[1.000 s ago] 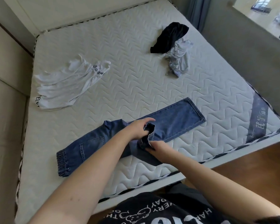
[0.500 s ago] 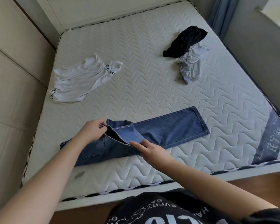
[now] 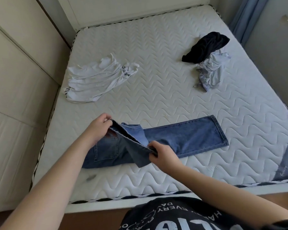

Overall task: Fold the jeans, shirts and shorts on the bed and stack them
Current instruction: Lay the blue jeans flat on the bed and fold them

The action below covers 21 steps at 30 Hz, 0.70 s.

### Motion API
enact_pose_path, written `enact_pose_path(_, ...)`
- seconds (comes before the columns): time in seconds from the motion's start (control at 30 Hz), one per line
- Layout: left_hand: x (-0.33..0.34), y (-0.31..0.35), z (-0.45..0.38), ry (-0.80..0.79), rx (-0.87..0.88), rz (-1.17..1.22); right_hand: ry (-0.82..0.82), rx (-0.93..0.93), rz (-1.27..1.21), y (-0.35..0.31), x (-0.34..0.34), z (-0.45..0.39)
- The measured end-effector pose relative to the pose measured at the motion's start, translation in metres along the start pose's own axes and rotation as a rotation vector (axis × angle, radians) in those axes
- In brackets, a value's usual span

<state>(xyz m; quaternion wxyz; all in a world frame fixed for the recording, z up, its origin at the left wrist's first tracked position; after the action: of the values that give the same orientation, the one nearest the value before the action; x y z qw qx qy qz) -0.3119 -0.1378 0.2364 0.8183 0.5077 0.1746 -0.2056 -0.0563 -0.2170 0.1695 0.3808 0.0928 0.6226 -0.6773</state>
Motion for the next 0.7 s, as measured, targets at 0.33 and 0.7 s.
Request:
enact_pose_path(0.33, 0.083, 0.083, -0.062, -0.379, 0.194, -0.074, 0.251, 0.301, -0.144, 0.053, -0.06, 0.021)
enact_pose_path(0.7, 0.253, 0.158, -0.111, -0.79, 0.268, -0.35, 0.382, 0.541, -0.25, 0.169, -0.134, 0.066)
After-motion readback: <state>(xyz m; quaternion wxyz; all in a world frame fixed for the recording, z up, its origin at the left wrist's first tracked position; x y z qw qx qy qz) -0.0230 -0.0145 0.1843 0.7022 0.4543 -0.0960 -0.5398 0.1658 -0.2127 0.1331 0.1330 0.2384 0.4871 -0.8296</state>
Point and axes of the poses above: each hand's wrist, its own z-axis away from the middle knuckle, its own x-axis out of the palm, y = z × x, the point moved 2 cm from there along -z, towards the middle knuckle, and after that the axes turned 3 degrees about -y, right-handed, at the moved point
